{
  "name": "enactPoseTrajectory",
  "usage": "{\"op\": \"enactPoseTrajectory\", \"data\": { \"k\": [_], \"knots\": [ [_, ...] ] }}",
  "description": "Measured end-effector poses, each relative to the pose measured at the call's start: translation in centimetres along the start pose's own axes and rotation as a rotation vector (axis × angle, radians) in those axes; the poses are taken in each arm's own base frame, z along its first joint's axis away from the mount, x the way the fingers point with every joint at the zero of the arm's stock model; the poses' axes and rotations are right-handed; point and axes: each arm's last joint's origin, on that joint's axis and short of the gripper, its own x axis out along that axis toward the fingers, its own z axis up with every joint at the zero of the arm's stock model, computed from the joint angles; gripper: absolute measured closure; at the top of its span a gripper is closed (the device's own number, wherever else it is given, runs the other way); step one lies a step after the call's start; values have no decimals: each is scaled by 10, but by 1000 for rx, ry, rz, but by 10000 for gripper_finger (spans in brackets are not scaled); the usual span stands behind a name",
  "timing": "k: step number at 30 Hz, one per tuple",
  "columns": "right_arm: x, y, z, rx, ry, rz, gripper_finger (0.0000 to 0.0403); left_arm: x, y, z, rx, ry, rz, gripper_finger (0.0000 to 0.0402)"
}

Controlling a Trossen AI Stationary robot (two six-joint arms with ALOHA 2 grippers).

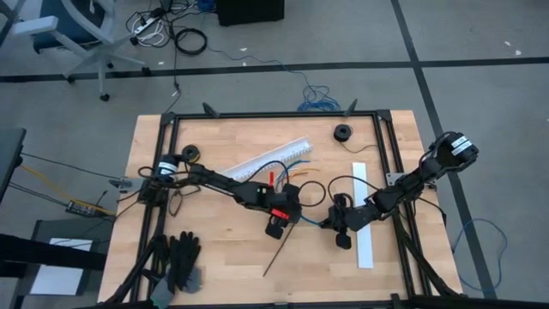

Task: Ziptie cables
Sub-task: Put the zip tie cable into the white cable duct

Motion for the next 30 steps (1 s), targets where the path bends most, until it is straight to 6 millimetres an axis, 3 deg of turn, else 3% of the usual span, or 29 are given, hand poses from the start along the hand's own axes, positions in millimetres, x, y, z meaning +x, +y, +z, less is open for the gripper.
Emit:
{"op": "enactPoseTrajectory", "data": {
  "k": [8,13,18,24,30],
  "knots": [
    [0,-1,-2,-6,18,-6,385,-2,-3,1,11,11,13,259],
    [0,-1,-2,-6,18,-5,385,-1,12,-5,7,30,37,259],
    [0,-1,-2,-5,18,-4,385,14,26,-18,-34,22,-33,259],
    [0,-1,-1,-4,18,-4,385,26,25,-27,-46,39,-99,260],
    [0,-1,-1,-4,19,-4,385,11,32,-20,-66,-8,-91,259]
  ]
}}
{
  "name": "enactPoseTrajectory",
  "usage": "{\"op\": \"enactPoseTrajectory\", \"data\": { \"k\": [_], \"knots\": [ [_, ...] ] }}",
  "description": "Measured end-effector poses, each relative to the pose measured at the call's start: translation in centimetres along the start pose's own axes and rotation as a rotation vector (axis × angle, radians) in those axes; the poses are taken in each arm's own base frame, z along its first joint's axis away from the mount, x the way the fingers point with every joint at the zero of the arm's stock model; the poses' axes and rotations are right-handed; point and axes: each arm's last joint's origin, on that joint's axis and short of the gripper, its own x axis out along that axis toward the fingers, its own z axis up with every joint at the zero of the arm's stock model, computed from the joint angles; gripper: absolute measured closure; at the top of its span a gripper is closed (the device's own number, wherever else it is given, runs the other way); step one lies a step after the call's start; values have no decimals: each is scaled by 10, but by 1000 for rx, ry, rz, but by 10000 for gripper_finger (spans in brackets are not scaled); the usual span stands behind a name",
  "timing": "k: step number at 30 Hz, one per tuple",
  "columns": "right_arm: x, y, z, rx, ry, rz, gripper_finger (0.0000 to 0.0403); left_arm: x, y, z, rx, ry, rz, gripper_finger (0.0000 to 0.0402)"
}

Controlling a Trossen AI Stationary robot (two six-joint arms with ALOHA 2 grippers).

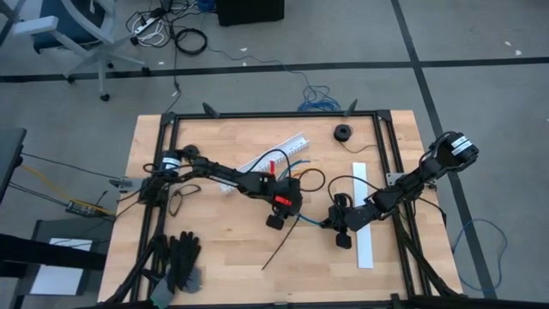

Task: Ziptie cables
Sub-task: Put the zip tie cable into the white cable duct

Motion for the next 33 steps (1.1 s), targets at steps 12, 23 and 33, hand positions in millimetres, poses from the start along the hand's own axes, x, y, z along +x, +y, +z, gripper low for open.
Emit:
{"op": "enactPoseTrajectory", "data": {
  "k": [12,23,33],
  "knots": [
    [0,0,0,4,-1,-1,385,-4,14,-10,-112,-14,-151,259],
    [0,0,0,2,-2,-2,385,4,11,-13,-132,-24,-217,259],
    [0,-2,0,3,2,-10,385,4,15,-12,-215,-65,-279,259]
  ]
}}
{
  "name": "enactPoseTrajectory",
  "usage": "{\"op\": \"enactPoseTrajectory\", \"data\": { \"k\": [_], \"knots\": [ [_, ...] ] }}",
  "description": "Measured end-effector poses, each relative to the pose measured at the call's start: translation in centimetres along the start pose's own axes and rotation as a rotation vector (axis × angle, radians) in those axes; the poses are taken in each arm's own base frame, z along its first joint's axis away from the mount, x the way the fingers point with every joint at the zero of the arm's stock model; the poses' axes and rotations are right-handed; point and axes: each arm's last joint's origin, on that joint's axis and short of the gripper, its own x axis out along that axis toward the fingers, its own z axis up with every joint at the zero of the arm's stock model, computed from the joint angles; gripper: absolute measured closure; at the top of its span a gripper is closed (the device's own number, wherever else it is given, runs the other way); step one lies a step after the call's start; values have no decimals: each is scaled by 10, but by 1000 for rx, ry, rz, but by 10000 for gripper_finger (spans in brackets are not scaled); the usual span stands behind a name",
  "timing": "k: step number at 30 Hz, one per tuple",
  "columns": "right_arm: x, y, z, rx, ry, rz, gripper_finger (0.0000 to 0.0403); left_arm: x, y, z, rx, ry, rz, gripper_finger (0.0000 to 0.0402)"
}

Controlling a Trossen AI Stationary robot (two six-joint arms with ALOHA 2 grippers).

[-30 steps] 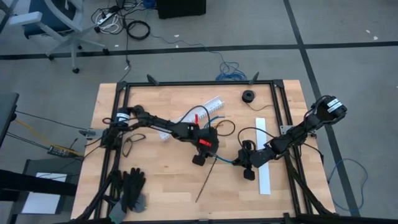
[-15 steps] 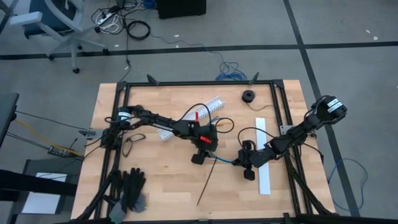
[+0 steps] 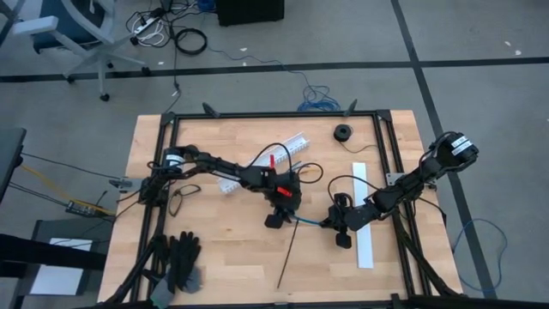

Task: Ziptie cables
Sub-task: Put the zip tie cable into the white cable duct

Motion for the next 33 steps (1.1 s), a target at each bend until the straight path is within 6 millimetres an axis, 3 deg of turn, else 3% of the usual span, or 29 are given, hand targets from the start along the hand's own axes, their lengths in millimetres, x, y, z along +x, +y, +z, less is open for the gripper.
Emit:
{"op": "enactPoseTrajectory", "data": {
  "k": [6,15,23,29,33],
  "knots": [
    [0,0,0,-2,5,-3,385,-3,8,-2,-96,3,19,259],
    [0,0,-1,-3,6,-4,385,-1,2,-3,-108,32,15,256],
    [0,0,-1,-1,6,-4,385,0,0,-3,-161,35,2,206],
    [0,0,-1,-1,6,-4,385,3,-6,-1,-98,27,17,175],
    [0,0,-1,-1,6,-4,385,10,-19,2,79,64,176,172]
  ]
}}
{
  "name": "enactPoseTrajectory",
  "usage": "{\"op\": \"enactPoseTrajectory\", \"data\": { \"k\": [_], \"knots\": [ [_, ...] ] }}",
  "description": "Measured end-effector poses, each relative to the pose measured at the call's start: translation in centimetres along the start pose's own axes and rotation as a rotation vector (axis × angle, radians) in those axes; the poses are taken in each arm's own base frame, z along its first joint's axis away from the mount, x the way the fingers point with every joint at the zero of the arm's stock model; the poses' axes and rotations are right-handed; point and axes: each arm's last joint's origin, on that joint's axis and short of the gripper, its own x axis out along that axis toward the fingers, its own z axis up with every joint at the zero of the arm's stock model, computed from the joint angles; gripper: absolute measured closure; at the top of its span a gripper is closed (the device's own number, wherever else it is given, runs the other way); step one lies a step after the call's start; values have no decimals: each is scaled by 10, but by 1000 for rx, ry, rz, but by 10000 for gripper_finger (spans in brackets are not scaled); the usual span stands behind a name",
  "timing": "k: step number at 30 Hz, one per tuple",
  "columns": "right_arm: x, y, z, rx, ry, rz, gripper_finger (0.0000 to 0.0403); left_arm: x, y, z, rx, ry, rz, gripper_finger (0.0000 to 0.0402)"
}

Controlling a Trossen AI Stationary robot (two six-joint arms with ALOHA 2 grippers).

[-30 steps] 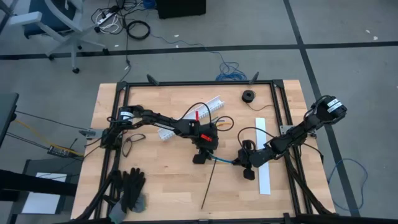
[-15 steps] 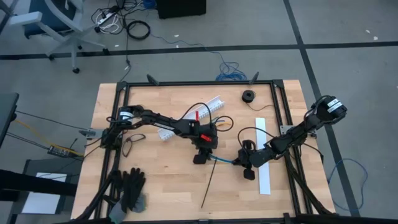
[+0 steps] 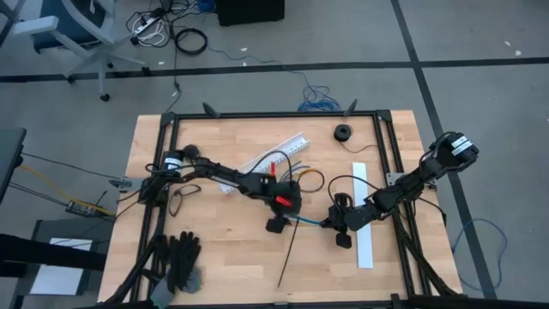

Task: Ziptie cables
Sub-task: Put the zip tie cable into the white cable duct

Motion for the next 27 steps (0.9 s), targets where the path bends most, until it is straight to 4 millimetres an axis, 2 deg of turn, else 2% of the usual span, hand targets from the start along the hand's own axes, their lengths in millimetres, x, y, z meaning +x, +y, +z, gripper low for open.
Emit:
{"op": "enactPoseTrajectory", "data": {
  "k": [5,8,17,23,27],
  "knots": [
    [0,0,0,3,0,0,385,2,-14,4,155,37,129,173],
    [0,0,0,3,0,0,385,1,-12,2,141,61,131,187],
    [0,1,0,21,2,6,385,-2,2,-11,70,135,54,276],
    [0,1,0,24,3,7,385,-3,9,-14,29,132,11,289],
    [0,1,0,25,-2,4,385,-6,11,-21,7,191,-1,289]
  ]
}}
